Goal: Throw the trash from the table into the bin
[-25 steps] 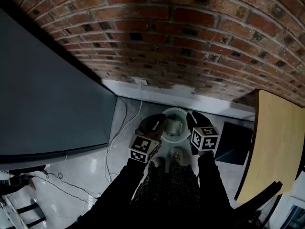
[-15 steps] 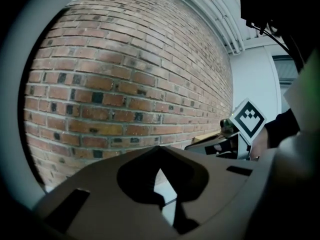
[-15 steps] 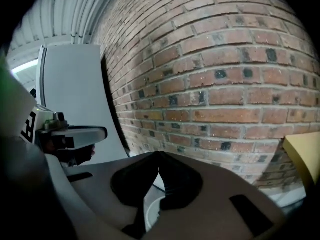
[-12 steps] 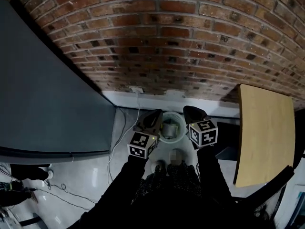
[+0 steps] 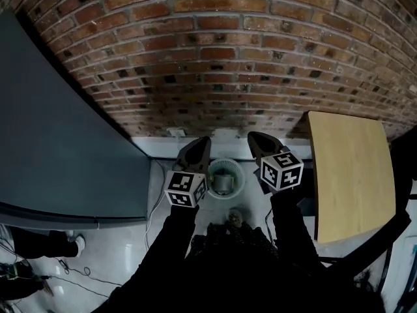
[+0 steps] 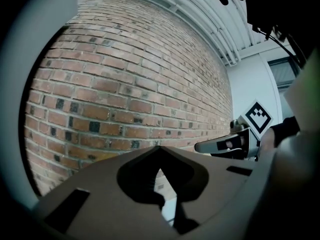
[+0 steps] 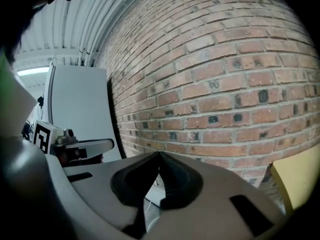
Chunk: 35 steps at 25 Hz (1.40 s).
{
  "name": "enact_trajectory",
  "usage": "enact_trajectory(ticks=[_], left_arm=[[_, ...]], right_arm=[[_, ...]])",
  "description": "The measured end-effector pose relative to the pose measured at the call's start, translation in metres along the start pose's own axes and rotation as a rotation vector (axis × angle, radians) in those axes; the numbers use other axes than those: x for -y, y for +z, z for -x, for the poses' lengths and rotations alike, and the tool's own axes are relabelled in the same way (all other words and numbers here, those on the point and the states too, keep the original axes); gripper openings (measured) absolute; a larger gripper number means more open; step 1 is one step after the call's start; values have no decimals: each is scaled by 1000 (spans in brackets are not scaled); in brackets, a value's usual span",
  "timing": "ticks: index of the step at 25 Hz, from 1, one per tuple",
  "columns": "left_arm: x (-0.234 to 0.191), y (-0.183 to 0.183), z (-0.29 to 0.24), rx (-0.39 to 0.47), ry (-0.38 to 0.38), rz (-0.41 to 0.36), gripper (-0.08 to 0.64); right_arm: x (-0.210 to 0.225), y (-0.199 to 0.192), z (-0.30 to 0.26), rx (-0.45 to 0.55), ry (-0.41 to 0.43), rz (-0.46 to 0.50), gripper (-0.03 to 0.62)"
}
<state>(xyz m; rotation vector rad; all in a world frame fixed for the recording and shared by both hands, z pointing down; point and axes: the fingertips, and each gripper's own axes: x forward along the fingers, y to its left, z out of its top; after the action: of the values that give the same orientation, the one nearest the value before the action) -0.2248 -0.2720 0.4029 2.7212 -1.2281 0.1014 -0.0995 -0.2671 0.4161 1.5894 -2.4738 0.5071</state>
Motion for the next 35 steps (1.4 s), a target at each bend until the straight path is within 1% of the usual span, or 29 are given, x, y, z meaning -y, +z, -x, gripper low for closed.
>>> enact_trajectory(ticks=[4,9,14,20,35], left_arm=[[3,7,1,-3,-3,10,6],[4,10,0,-4,-12,24,6],[3,11,0,-4,-14,19,5],[4,15,0,4,-24,2,6],[2,15,-11,9,-34,13,6]], right_arm=[[3,12,12,24,-21,2,14],[0,15,17,29,-15,-10,12],[1,15,19,19,-31,-7,12],[-2,23,19,44,-32,22,12],[10,30,18,56,-55,23,12]])
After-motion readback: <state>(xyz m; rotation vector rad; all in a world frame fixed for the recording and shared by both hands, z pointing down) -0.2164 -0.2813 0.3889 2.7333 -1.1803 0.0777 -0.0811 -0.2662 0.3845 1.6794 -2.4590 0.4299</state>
